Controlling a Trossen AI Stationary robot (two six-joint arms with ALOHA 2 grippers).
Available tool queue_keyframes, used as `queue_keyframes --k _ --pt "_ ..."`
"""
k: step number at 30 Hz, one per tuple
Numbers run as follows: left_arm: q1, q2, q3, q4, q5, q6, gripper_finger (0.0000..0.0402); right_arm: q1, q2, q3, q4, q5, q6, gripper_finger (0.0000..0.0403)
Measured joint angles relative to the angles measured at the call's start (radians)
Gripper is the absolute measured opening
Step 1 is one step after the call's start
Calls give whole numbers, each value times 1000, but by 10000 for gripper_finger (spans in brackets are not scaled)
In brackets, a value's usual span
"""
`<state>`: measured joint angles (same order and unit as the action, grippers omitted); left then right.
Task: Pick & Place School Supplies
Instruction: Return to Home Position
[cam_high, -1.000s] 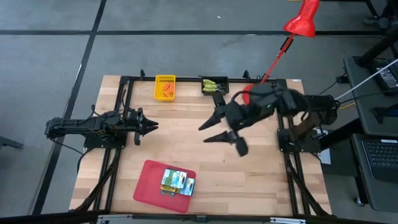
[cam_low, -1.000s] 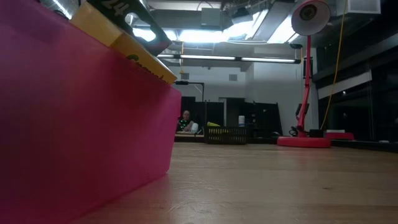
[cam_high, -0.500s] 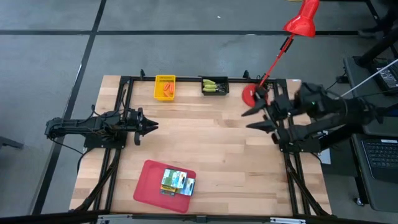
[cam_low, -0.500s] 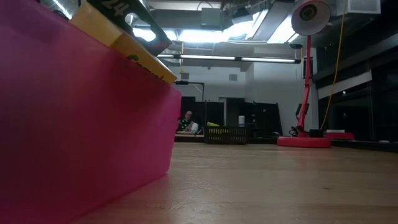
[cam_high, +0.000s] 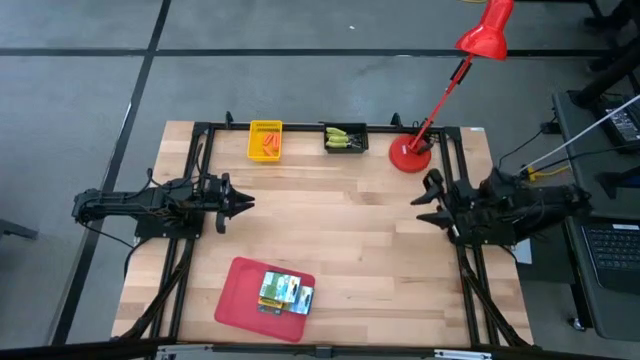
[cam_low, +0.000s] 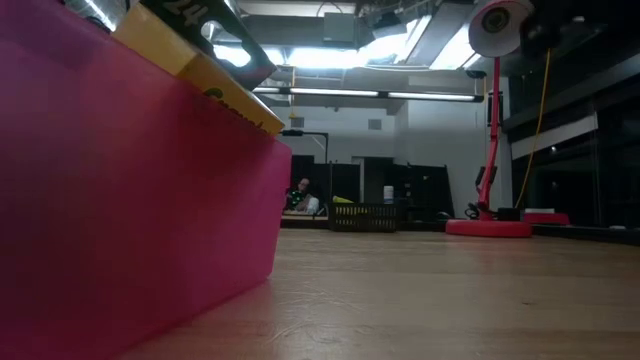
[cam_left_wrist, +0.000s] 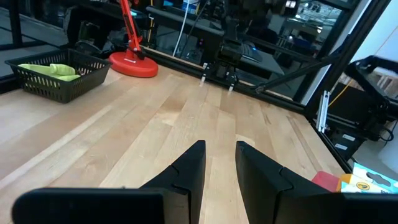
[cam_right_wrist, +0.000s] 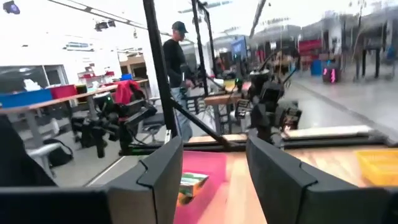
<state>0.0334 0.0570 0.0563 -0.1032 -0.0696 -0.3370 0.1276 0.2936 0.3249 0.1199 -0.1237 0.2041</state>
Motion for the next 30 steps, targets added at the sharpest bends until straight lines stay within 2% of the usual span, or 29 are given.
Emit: queue_keyframes --k 7,13,17,22,27,30 --pt "0 0 0 0 0 0 84 0 -196 -153 6 -54 -83 181" --pt "0 0 0 0 0 0 84 0 -290 -243 3 -75 -118 181" --pt "0 0 0 1 0 0 84 1 -294 -306 61 -76 -137 181" --pt "0 0 0 0 0 0 84 1 -294 -310 20 -4 -188 181" --pt "0 0 0 0 0 0 84 1 -294 -310 -59 126 -309 181" --pt "0 0 0 0 0 0 84 1 -294 -311 -114 139 -355 181"
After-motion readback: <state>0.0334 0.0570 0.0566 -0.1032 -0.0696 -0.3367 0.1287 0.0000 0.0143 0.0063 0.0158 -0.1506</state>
